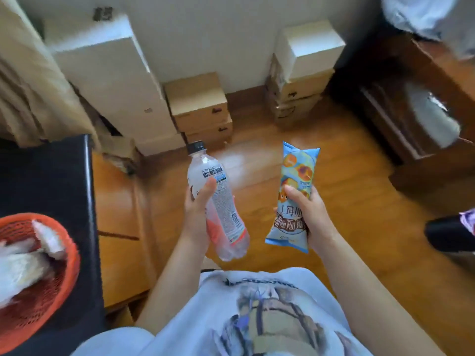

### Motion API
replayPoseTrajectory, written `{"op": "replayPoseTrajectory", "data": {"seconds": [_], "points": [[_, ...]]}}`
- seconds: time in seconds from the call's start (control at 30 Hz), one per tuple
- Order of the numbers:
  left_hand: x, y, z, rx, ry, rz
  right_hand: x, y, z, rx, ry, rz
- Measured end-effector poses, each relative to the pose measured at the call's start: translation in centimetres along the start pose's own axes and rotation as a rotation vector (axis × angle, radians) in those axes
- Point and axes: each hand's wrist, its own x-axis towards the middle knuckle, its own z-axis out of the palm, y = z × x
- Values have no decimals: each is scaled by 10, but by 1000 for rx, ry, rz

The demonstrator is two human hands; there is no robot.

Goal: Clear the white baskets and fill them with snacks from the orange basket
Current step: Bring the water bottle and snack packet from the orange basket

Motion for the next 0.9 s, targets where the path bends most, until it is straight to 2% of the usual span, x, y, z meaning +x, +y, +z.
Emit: {"op": "replayPoseTrajectory", "data": {"seconds": [0.17,0.43,0.67,0.9], "points": [[-15,-41,93,206,-262,-64,-50,12,-105,263,228,-45],[-35,-116,222,417,-595,-265,-112,41,-211,603,632,-130],[-42,-190,340,578,-802,-355,-131,32,-311,719,880,-199],[-55,-243,473,654,-1000,-392,-143,-6,-421,774,1026,-289]]}}
